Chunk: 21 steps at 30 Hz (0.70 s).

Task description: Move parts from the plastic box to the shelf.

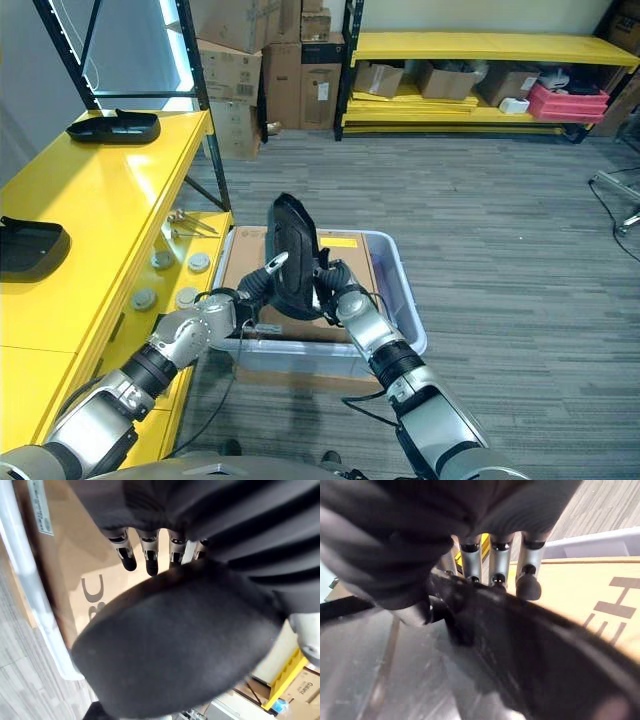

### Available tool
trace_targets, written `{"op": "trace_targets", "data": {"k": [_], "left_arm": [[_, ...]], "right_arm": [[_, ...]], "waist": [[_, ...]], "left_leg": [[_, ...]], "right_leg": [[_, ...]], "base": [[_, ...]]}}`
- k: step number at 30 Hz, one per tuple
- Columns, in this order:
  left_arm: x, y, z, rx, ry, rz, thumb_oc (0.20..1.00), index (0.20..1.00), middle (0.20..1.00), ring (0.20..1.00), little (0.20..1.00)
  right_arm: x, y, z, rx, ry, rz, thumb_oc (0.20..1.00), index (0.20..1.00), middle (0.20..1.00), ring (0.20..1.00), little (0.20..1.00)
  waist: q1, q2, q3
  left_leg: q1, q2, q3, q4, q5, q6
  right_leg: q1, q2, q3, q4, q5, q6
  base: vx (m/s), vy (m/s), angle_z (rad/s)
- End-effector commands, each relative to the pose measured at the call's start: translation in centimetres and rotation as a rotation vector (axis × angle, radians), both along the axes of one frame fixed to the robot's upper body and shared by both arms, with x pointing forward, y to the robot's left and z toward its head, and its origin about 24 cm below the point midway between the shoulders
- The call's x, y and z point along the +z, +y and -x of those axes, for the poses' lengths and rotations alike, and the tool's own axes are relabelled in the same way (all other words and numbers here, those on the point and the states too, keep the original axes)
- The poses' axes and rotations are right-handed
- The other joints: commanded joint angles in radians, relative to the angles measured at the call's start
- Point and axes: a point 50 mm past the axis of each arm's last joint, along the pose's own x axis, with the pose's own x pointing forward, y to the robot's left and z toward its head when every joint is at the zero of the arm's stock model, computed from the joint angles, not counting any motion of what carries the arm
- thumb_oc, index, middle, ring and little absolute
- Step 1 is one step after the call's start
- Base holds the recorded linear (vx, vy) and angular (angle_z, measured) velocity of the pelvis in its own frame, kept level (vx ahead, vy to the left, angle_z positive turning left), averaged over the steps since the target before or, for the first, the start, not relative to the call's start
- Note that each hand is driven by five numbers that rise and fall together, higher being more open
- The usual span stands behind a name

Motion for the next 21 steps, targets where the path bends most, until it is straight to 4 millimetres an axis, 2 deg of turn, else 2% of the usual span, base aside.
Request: {"op": "trace_targets", "data": {"k": [1,10,21], "left_arm": [[5.6,-4.2,-1.4,-0.145,-0.284,0.028,0.2,0.2,0.2,0.2,0.2],[6.7,-3.7,-1.7,-0.162,-0.374,-0.032,0.2,0.2,0.2,0.2,0.2],[6.6,-3.6,-1.6,-0.199,-0.409,-0.071,0.2,0.2,0.2,0.2,0.2]], "right_arm": [[4.2,3.4,-2.8,0.127,-0.138,0.016,0.2,0.2,0.2,0.2,0.2],[4.2,3.1,-3.0,0.12,-0.124,0.015,0.2,0.2,0.2,0.2,0.2],[3.9,2.8,-3.2,0.098,-0.111,0.002,0.2,0.2,0.2,0.2,0.2]], "waist": [[0.04,-0.012,-0.047],[0.046,-0.009,-0.05],[0.051,-0.008,-0.05]], "left_leg": [[-0.02,0.035,-0.005,0.01,-0.055,-0.018],[-0.011,0.032,-0.012,0.003,-0.053,-0.019],[-0.007,0.027,-0.018,0.002,-0.052,-0.017]], "right_leg": [[0.013,-0.085,-0.036,0.066,-0.077,0.102],[0.024,-0.087,-0.047,0.065,-0.076,0.102],[0.03,-0.088,-0.055,0.067,-0.076,0.101]], "base": [[0.0,0.0,0.0],[0.0,0.001,0.0],[0.0,0.0,0.0]]}}
